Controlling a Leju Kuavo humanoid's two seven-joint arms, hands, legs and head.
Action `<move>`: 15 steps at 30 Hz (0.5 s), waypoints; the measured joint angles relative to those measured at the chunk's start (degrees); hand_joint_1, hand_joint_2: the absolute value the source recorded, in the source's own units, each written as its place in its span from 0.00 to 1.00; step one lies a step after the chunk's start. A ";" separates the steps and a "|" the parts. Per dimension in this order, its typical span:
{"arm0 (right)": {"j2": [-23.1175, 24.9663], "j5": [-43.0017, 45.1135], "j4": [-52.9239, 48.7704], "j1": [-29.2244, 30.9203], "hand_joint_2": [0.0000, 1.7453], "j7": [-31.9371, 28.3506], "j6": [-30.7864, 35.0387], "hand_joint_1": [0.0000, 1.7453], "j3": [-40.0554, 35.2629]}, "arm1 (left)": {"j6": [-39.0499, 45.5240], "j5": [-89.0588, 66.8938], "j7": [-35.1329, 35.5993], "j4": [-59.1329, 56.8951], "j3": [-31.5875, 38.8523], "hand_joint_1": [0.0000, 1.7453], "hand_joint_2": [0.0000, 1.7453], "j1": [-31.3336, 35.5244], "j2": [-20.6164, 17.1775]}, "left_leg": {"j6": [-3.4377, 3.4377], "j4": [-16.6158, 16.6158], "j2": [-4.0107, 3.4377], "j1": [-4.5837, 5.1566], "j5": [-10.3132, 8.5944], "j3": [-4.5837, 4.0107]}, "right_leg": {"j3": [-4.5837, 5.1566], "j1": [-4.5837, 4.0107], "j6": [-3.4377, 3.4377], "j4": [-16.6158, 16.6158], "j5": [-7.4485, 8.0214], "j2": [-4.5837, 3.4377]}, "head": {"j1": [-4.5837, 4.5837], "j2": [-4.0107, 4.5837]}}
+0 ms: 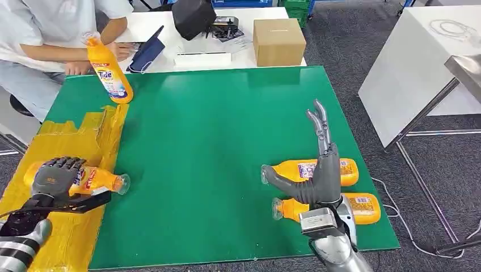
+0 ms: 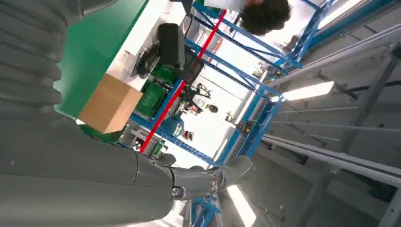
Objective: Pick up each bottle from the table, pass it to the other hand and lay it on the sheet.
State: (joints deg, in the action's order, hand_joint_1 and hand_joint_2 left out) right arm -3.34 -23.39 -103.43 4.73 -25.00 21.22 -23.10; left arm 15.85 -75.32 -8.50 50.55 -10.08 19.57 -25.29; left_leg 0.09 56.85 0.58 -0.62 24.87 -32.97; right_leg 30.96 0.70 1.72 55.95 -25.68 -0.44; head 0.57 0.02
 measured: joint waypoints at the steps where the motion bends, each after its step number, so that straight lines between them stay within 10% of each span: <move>1: 0.00 0.00 0.00 0.00 1.00 0.00 0.00 0.00 0.04 | -0.24 0.39 -0.22 -0.15 -0.02 0.00 1.00 0.08 -0.09 | 0.00 0.00 0.00 0.00 0.00 0.01 | -0.02 0.00 0.00 0.00 0.00 0.00 | 0.00 0.00; 15: 0.00 0.00 0.00 0.01 1.00 0.31 -0.66 0.00 0.63 | -4.30 9.09 -1.55 0.00 -1.05 0.00 1.00 0.17 -1.44 | 0.00 0.00 0.00 0.03 0.00 0.05 | -0.07 0.01 0.00 0.00 0.00 0.00 | 0.00 0.00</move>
State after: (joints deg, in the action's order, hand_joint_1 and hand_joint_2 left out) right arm -3.34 -23.39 -103.43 4.74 -24.70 20.57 -22.47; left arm 11.54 -66.23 -10.05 50.56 -11.13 19.74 -26.73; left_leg 0.08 56.85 0.58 -0.59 24.87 -32.92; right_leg 30.89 0.71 1.72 55.95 -25.68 -0.44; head 0.57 0.02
